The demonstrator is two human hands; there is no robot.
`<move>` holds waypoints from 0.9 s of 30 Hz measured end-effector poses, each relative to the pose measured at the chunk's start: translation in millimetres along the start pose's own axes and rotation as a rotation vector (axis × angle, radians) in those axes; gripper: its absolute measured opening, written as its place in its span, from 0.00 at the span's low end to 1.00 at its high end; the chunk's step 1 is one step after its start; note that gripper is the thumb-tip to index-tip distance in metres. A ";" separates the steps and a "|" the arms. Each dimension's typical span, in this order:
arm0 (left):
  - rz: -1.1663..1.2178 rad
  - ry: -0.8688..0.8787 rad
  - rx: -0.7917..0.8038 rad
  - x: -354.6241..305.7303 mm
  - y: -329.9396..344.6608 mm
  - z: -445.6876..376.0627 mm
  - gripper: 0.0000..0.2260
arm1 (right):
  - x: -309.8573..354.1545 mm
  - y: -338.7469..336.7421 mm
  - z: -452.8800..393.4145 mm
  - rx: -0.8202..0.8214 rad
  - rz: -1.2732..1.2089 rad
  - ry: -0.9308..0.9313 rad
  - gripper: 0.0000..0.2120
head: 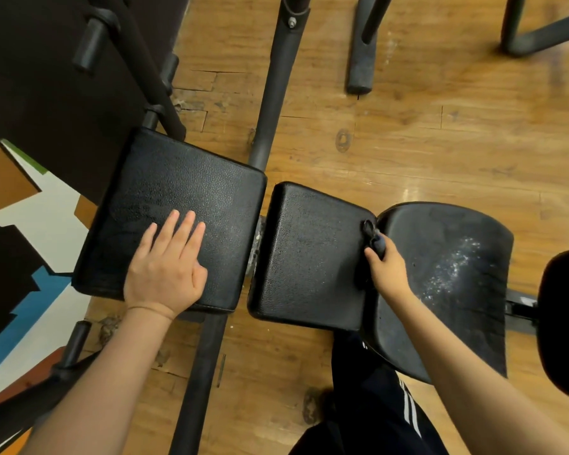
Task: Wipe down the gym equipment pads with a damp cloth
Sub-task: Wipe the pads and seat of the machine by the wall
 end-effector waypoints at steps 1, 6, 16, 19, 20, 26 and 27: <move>0.001 -0.002 0.002 -0.1 0.0 0.0 0.24 | -4.9 2.8 8.7 0.002 -0.006 0.017 0.22; 0.011 -0.007 0.009 -0.9 -0.8 0.4 0.24 | -18.0 10.2 35.7 0.037 0.078 0.093 0.15; 0.007 -0.016 0.034 -0.3 -0.1 2.0 0.25 | 24.3 -26.0 -33.7 -0.078 -0.016 0.055 0.14; 0.010 -0.024 0.060 -0.9 -1.1 0.9 0.25 | 30.6 -15.9 -30.6 -0.015 0.074 0.032 0.15; 0.015 -0.026 0.071 -0.6 -1.0 0.8 0.25 | 30.1 -12.5 -24.4 -0.016 0.070 0.035 0.17; 0.045 -0.025 0.097 0.6 -2.4 -0.4 0.26 | 4.7 9.8 28.1 -0.098 0.074 0.104 0.20; 0.051 -0.022 0.089 0.5 -3.1 -0.6 0.26 | -0.3 13.9 38.6 -0.106 0.065 0.114 0.20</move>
Point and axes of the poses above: each hand's wrist, its own z-axis away from the middle knuckle, its own y-axis out of the palm, x = y × z, the point moved 3 cm from there along -z, towards the middle knuckle, and after that the axes turned 11 degrees about z, right-handed, at the moved point
